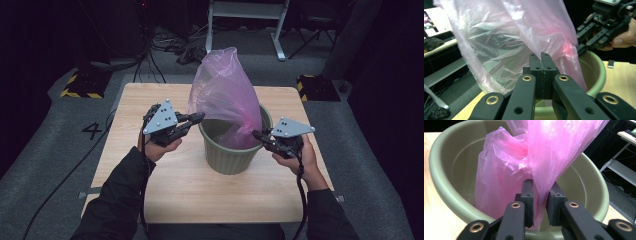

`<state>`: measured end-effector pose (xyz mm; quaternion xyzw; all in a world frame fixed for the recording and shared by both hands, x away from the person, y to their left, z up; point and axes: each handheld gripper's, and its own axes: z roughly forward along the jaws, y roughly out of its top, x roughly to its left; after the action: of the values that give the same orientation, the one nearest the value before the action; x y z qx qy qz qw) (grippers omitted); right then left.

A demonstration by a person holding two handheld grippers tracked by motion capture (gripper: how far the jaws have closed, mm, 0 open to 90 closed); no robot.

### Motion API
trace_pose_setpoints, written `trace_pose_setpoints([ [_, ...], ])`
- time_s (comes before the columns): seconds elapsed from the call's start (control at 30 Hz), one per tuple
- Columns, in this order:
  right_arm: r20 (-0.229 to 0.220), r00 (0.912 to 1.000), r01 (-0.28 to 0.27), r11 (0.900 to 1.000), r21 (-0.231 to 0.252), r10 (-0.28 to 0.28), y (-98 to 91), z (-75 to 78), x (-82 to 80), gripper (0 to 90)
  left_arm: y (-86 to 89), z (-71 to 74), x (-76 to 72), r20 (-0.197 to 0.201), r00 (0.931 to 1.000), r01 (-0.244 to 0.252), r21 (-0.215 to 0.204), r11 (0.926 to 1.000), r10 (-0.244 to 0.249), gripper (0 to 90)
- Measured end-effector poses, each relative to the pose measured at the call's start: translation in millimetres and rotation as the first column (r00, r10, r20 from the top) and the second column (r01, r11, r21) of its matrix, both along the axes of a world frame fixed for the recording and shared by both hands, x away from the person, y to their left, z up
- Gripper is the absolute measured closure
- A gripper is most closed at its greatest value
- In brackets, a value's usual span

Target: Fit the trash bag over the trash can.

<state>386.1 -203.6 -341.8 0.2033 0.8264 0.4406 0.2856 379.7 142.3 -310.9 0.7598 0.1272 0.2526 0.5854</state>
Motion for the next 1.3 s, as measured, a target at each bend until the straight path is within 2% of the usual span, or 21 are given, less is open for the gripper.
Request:
trace_pose_setpoints([
  [0.1,-0.014,0.9995,0.028,0.9992,0.030,-0.027,-0.9,1.0,2.6,47.4,0.2,0.2,-3.5,0.005,1.0000,0.005,0.007,1.0000,-0.005,90.0],
  [0.2,-0.021,0.9992,0.035,0.9970,0.069,-0.034,-2.5,3.7,2.5,32.5,0.4,0.0,-7.3,0.013,0.9998,0.012,0.028,0.9996,-0.012,90.0],
  [0.33,-0.002,0.9998,0.017,0.9952,0.096,-0.017,1.0,11.9,-3.8,24.1,-1.0,-0.7,-12.9,0.033,0.9991,0.023,0.061,0.9978,-0.025,90.0],
  [0.47,0.013,0.9998,-0.015,0.9929,0.118,0.014,8.0,21.4,-10.0,23.7,2.4,1.1,-18.6,0.050,0.9982,0.031,0.071,0.9970,-0.034,90.0],
  [0.5,0.014,0.9997,-0.022,0.9922,0.123,0.020,10.1,23.8,-10.6,25.8,3.6,1.4,-20.1,0.052,0.9980,0.032,0.070,0.9970,-0.035,90.0],
  [0.53,0.016,0.9997,-0.021,0.9919,0.125,0.019,12.3,25.8,-10.4,31.6,4.9,2.0,-21.4,0.053,0.9979,0.034,0.072,0.9969,-0.038,90.0],
  [0.57,0.013,0.9998,-0.013,0.9929,0.119,0.012,14.8,27.1,-9.6,42.1,6.0,2.4,-22.8,0.053,0.9977,0.037,0.070,0.9968,-0.041,90.0],
  [0.6,0.016,0.9999,-0.006,0.9949,0.101,0.004,17.7,27.8,-8.2,51.7,6.7,2.5,-24.3,0.052,0.9977,0.040,0.068,0.9969,-0.044,90.0],
  [0.63,0.015,0.9999,-0.002,0.9965,0.084,0.000,20.9,27.8,-6.6,55.3,7.2,2.6,-25.5,0.055,0.9974,0.044,0.069,0.9967,-0.048,90.0],
  [0.67,0.003,1.0000,-0.002,0.9978,0.066,0.002,24.0,27.5,-5.1,64.9,7.1,2.1,-26.6,0.059,0.9970,0.047,0.065,0.9968,-0.051,90.0],
  [0.77,-0.028,0.9995,-0.012,0.9992,0.038,0.013,34.6,25.5,-1.3,79.8,6.8,0.4,-28.5,0.057,0.9970,0.049,0.063,0.9968,-0.053,90.0],
  [0.83,-0.032,0.9993,-0.020,0.9998,0.009,0.020,42.3,23.2,-1.6,85.2,5.9,-1.8,-28.9,0.060,0.9970,0.046,0.053,0.9975,-0.050,90.0],
  [0.93,-0.059,0.9980,-0.024,0.9984,-0.051,0.021,48.2,17.0,-1.8,86.3,4.7,-4.9,-28.9,0.055,0.9969,0.053,0.049,0.9974,-0.056,90.0],
  [1.0,-0.090,0.9958,-0.022,0.9968,-0.077,0.015,47.4,13.2,-0.7,79.9,3.7,-6.7,-28.8,0.052,0.9967,0.060,0.046,0.9972,-0.062,90.0],
  [1.03,-0.104,0.9944,-0.026,0.9958,-0.088,0.017,46.2,12.0,-0.5,71.0,3.0,-7.2,-29.3,0.048,0.9968,0.061,0.053,0.9967,-0.064,90.0],
  [1.07,-0.107,0.9942,-0.021,0.9957,-0.090,0.012,44.8,11.3,-1.0,57.1,1.4,-7.9,-29.7,0.048,0.9966,0.064,0.052,0.9966,-0.067,90.0],
  [1.1,-0.105,0.9945,-0.013,0.9966,-0.082,0.005,43.1,11.5,-1.9,47.3,-0.4,-8.2,-30.4,0.047,0.9963,0.069,0.057,0.9960,-0.072,90.0],
  [1.23,-0.076,0.9970,-0.018,0.9998,-0.001,0.017,31.8,19.7,-10.1,30.6,-12.0,-7.8,-34.3,0.047,0.9936,0.098,0.094,0.9908,-0.102,90.0],
  [1.3,-0.044,0.9989,-0.016,0.9989,0.044,0.018,25.7,24.5,-14.5,26.8,-18.7,-8.5,-36.6,0.051,0.9919,0.110,0.114,0.9873,-0.117,90.0],
])
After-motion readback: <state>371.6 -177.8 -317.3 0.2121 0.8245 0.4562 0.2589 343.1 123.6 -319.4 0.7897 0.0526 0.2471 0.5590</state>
